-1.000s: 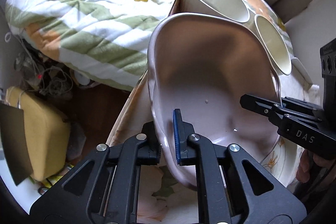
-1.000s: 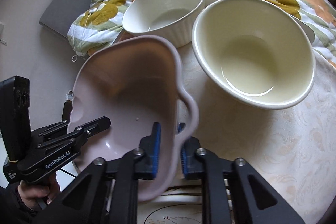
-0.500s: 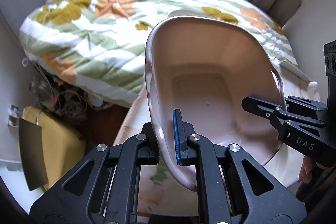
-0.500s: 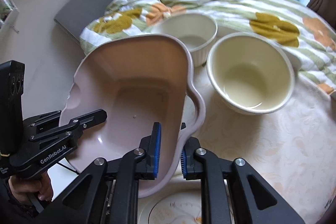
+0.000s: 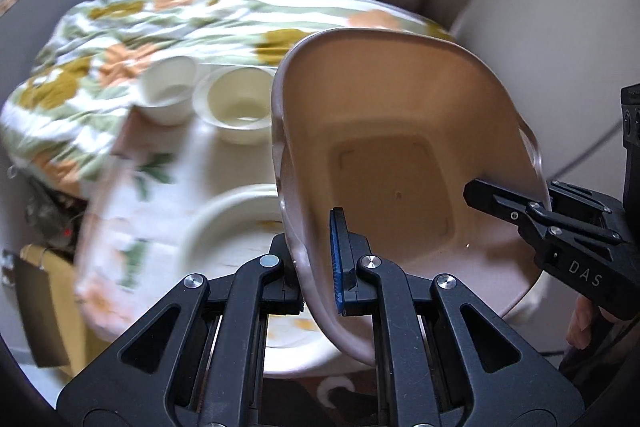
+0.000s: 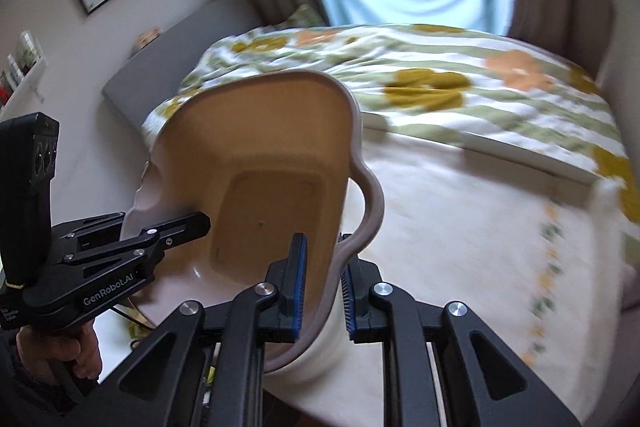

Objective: Organize plates and bowls

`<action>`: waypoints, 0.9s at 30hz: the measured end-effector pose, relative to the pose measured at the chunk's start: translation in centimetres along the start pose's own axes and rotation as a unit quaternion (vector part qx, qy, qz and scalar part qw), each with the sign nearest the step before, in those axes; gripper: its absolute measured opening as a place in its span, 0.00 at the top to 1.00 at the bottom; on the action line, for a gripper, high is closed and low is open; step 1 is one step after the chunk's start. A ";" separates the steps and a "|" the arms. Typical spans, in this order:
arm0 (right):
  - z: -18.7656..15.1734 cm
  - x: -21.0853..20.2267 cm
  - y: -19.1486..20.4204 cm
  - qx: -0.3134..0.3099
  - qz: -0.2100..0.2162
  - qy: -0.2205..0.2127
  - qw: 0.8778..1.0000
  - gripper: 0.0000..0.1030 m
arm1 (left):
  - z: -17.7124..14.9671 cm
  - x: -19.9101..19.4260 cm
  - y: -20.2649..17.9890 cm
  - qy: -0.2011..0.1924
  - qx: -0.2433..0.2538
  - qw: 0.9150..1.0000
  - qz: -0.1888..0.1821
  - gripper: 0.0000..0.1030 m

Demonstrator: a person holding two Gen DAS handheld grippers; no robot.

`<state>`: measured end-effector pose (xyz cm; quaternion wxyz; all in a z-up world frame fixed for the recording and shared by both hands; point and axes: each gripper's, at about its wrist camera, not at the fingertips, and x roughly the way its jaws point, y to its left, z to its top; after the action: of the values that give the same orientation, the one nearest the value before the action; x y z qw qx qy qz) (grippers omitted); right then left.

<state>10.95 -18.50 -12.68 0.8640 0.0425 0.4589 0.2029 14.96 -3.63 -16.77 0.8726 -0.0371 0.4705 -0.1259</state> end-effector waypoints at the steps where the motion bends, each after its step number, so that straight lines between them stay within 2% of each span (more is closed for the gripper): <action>1: -0.6 -0.8 -0.9 0.007 -0.007 -0.003 1.000 0.86 | -0.2 0.2 -1.4 0.001 0.006 1.000 -0.006 0.92; 7: -4.7 -4.3 -7.8 0.051 -0.047 0.004 0.998 0.86 | -1.5 2.8 -8.7 0.029 0.023 0.998 -0.049 0.92; 13: -7.8 -3.0 -13.5 0.105 -0.059 0.034 0.992 0.86 | -2.9 8.6 -12.8 0.088 0.034 0.993 -0.067 0.92; 21: -9.8 0.4 -16.9 0.117 -0.076 0.051 0.989 0.86 | -4.2 14.3 -14.0 0.120 0.045 0.990 -0.064 0.92; 27: -10.9 1.4 -17.4 0.124 -0.074 0.061 0.988 0.86 | -4.8 15.9 -13.9 0.125 0.048 0.989 -0.054 0.92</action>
<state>8.23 -35.08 -24.55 0.8349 0.1033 0.5343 0.0823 16.80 -20.85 -29.80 0.7994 -0.0044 0.5669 -0.1989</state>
